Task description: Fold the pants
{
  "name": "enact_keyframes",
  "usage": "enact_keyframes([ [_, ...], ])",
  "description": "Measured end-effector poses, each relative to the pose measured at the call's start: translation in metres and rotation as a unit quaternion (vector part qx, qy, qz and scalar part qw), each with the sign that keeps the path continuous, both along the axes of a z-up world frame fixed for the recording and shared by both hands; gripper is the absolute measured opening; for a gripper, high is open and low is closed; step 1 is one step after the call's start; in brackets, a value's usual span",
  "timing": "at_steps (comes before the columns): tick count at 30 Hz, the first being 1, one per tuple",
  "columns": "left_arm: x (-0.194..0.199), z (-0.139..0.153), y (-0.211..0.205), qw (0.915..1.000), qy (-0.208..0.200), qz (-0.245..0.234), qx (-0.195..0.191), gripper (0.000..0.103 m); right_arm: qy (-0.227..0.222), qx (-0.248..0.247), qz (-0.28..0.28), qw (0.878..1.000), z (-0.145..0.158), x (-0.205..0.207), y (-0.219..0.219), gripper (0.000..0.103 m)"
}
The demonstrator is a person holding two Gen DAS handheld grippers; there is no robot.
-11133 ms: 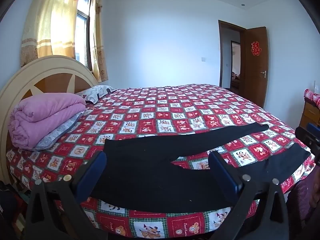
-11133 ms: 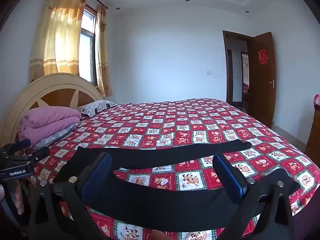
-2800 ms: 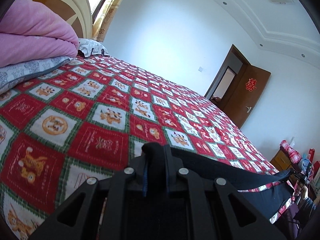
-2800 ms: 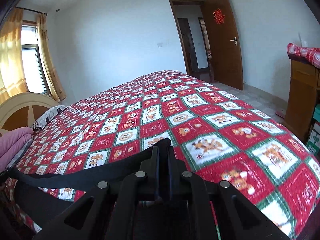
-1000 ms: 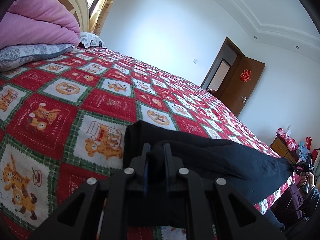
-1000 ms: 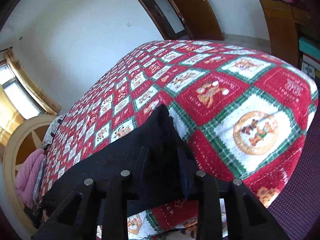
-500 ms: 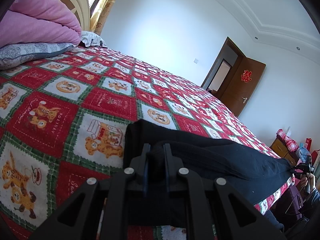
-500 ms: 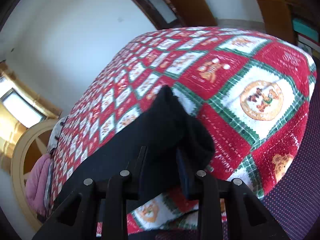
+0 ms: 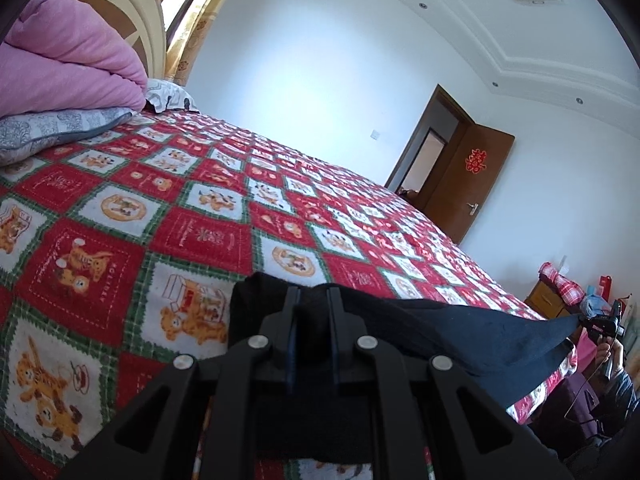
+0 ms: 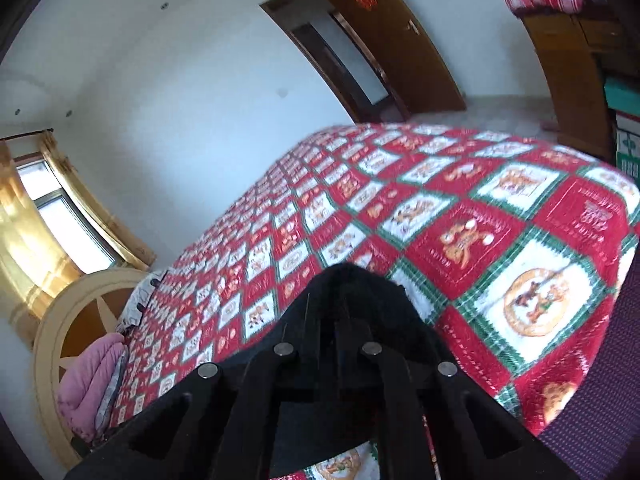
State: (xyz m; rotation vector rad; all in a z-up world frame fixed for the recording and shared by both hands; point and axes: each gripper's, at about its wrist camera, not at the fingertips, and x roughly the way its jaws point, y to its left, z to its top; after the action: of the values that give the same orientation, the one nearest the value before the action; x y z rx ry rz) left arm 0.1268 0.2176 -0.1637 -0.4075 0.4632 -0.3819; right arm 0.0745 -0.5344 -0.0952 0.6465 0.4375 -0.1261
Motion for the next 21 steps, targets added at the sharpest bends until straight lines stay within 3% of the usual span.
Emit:
enact_keyframes([
  [8,-0.003,-0.032,0.008,0.9994,0.032,-0.009,-0.006,0.013,0.062,0.047,-0.038,0.996,-0.060,-0.011,-0.028,0.005],
  [12,-0.010,-0.033,0.006,0.9995,0.025,-0.016,0.003,0.013,0.067,0.029,-0.036,0.997,-0.059,-0.009,-0.025,0.005],
  [15,-0.015,-0.031,0.007,0.9993,0.023,-0.004,0.028,0.030,0.072,0.023,-0.031,0.997,-0.058,-0.009,-0.023,0.006],
  [17,-0.020,-0.030,0.014,0.9989,0.026,0.008,0.038,0.056,0.071,0.032,-0.033,0.996,-0.061,-0.011,-0.025,0.006],
  [19,-0.027,-0.030,0.022,0.9979,0.026,0.025,0.053,0.067,0.069,0.039,-0.035,0.996,-0.061,-0.014,-0.025,0.008],
  [21,-0.033,-0.031,0.033,0.9971,0.030,0.035,0.061,0.068,0.070,0.036,-0.042,0.996,-0.058,-0.016,-0.024,0.013],
])
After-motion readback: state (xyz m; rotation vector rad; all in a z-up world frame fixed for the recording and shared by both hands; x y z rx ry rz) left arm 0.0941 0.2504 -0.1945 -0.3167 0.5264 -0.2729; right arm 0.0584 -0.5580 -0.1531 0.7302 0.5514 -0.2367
